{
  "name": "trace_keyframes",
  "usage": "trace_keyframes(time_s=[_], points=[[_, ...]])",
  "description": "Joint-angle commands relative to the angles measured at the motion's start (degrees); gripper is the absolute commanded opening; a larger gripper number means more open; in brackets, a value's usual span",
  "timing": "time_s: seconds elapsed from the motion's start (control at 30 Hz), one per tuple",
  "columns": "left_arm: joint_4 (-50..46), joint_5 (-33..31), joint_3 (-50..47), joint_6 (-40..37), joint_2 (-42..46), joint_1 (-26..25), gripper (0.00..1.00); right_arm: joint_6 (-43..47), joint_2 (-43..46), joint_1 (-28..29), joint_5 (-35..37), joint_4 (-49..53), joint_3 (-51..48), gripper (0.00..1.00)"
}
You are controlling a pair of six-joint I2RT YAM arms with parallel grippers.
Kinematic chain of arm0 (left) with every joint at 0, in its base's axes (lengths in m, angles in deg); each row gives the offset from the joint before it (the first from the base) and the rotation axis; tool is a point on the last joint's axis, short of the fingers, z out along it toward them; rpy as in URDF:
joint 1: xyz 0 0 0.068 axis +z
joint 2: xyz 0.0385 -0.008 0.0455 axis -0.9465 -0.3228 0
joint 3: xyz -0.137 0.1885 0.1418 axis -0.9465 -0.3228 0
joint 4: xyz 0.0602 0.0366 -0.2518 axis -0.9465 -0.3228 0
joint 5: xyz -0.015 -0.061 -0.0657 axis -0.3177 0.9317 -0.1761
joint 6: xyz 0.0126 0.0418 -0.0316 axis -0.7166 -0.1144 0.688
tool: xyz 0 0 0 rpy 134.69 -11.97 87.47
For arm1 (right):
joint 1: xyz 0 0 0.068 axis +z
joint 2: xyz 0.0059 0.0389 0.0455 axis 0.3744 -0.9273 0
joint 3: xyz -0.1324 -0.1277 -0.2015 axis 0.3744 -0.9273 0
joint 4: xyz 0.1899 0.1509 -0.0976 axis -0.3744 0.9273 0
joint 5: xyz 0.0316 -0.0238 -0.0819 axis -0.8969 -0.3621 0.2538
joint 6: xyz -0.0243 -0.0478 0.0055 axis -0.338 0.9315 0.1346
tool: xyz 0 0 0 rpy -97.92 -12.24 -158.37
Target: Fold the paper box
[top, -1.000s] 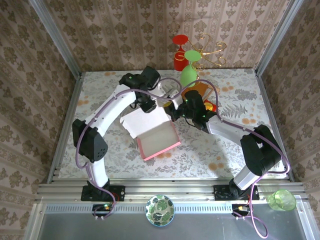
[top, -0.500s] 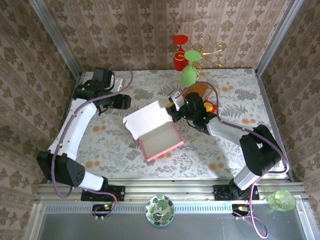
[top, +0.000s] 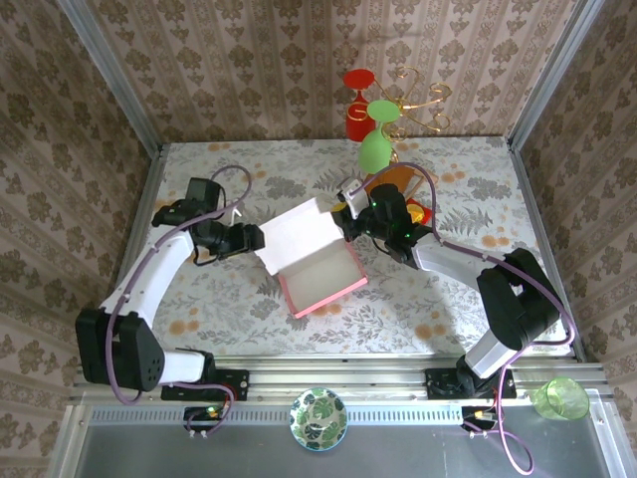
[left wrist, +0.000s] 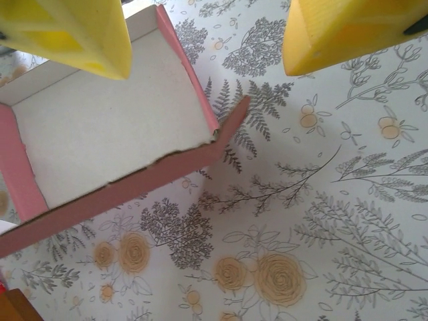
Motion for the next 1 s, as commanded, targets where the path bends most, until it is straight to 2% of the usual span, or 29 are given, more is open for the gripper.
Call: trace_keyframes(time_s=[0.0, 0.23, 0.43, 0.63, 0.77, 0.9, 0.97], points=[[4.87, -0.79, -2.21, 2.29, 0.40, -1.31, 0.61, -0.38, 0.30, -0.22, 0.95, -2.35, -0.83, 0.00], [6.16, -6.04, -2.85, 1.93, -2.19, -2.60, 0.55, -0.61, 0.28, -0.17, 1.04, -2.27, -0.81, 0.00], [8.48, -6.35, -4.07, 2.90, -3.25, -3.24, 0.51, -0.93, 0.34, -0.21, 0.99, -2.36, -1.01, 0.00], [12.31, -5.23, -5.69, 6.30, -3.80, -3.98, 0.37, -1.41, 0.27, -0.22, 1.10, -2.58, -1.13, 0.00], [13.92, -4.83, -6.26, 8.47, -4.06, -4.49, 0.24, -1.92, 0.25, -0.22, 1.39, -2.82, -1.37, 0.00], [15.03, -5.47, -6.34, 10.34, -4.06, -4.66, 0.07, -2.31, 0.25, -0.14, 1.37, -3.06, -1.63, 0.00], [15.61, -5.75, -6.27, 11.40, -4.23, -4.76, 0.03, -2.71, 0.20, -0.05, 1.56, -3.29, -1.77, 0.00]])
